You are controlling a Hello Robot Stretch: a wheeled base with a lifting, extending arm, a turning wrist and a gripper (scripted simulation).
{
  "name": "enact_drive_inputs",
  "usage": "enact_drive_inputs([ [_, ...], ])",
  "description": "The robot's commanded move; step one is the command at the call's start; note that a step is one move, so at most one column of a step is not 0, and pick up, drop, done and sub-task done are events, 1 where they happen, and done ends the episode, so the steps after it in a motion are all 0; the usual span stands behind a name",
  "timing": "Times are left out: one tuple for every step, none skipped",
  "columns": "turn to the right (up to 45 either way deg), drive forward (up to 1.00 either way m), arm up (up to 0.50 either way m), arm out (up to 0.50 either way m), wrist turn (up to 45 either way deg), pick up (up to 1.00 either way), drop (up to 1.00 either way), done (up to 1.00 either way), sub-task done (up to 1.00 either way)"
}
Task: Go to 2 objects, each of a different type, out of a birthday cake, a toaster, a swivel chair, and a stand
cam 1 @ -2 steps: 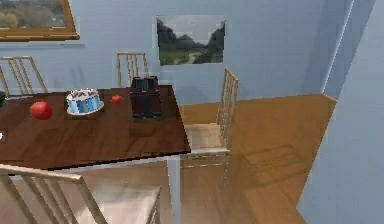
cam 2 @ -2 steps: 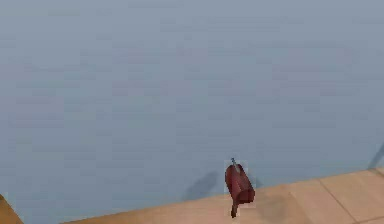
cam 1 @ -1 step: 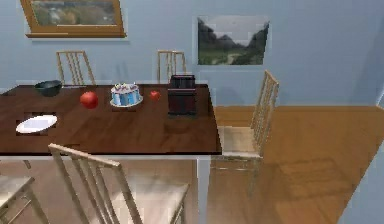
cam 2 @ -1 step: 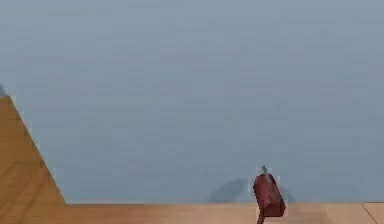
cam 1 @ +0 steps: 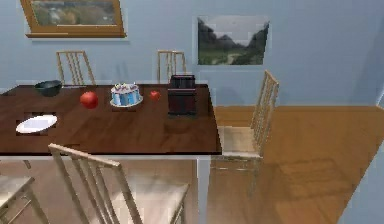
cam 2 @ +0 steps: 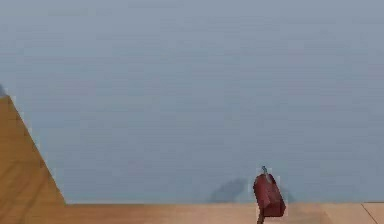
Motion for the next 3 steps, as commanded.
enact_drive_inputs([
  [42.0,0.00,0.00,0.00,0.0,0.00,0.00,0.00,0.00],
  [0.0,0.75,0.00,0.00,0.0,0.00,0.00,0.00,0.00],
  [-45.0,0.00,0.00,0.00,0.0,0.00,0.00,0.00,0.00],
])
